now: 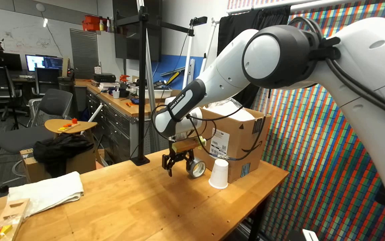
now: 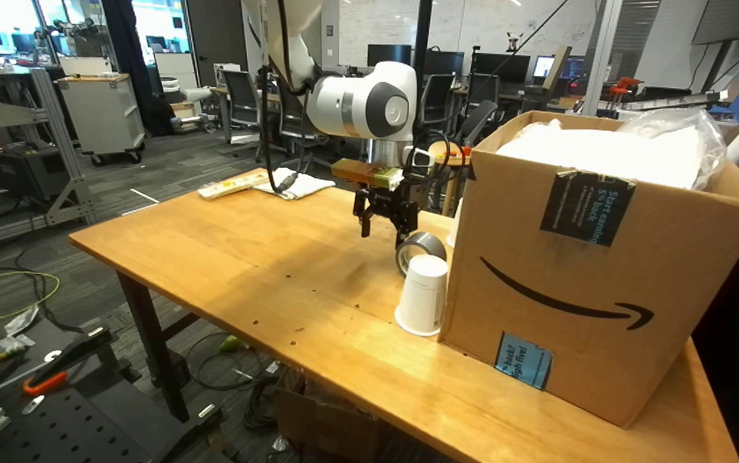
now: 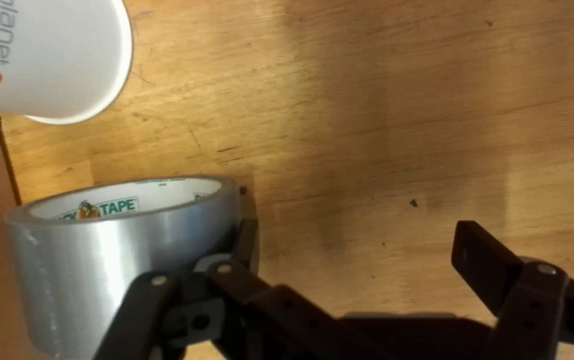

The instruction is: Roll the tape towards the box

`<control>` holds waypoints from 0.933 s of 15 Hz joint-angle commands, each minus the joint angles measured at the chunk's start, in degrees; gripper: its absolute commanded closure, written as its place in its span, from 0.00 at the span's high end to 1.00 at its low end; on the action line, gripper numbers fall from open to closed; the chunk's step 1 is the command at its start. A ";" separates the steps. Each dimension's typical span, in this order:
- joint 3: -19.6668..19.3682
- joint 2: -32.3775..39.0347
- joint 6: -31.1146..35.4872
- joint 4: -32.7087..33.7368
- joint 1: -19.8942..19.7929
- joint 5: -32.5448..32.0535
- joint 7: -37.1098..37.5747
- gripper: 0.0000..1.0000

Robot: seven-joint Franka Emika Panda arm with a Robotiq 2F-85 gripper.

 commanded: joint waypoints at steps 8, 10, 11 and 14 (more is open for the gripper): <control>-1.41 -0.41 0.42 0.21 -2.12 1.33 -1.97 1.00; -0.84 -2.30 0.81 -1.78 -1.03 1.22 -1.90 1.00; -0.29 -3.72 0.79 -3.18 -0.43 1.53 -1.92 1.00; -0.64 -1.66 -0.10 -1.00 0.39 1.23 -1.39 1.00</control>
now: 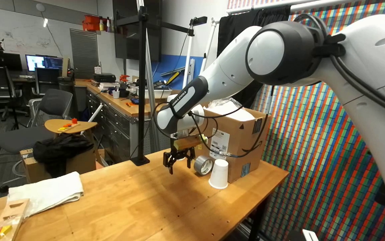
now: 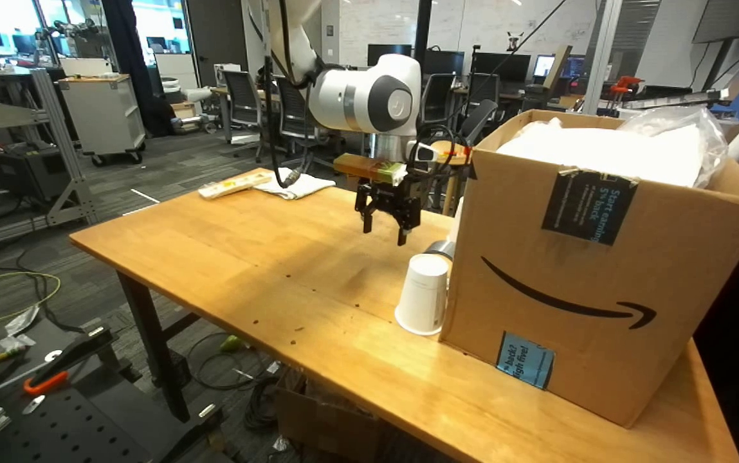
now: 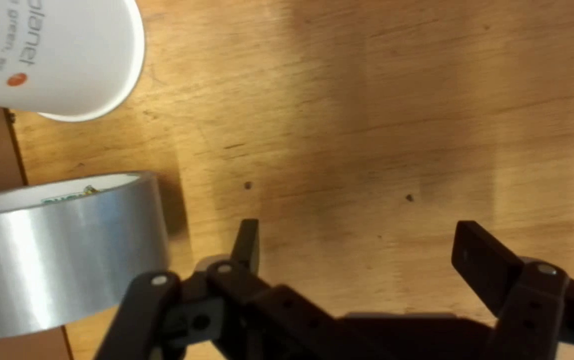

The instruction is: Roll the tape towards the box

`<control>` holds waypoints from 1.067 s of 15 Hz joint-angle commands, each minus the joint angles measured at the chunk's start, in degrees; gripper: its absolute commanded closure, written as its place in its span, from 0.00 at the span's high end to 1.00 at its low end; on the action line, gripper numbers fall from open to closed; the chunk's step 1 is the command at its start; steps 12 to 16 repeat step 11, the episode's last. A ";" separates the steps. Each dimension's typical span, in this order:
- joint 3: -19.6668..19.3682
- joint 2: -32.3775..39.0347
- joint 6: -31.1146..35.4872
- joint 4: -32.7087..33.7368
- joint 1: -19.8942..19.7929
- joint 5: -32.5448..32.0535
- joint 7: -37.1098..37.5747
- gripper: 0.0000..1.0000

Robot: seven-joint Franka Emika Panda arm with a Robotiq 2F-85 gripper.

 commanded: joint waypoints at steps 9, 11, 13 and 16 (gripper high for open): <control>-0.30 -3.64 -0.14 -3.47 2.08 0.71 -0.36 1.00; -0.30 -3.64 -0.14 -3.47 2.11 0.71 -0.36 1.00; -0.30 -3.64 -0.14 -3.47 2.11 0.71 -0.36 1.00; -0.30 -3.64 -0.14 -3.47 2.11 0.71 -0.36 1.00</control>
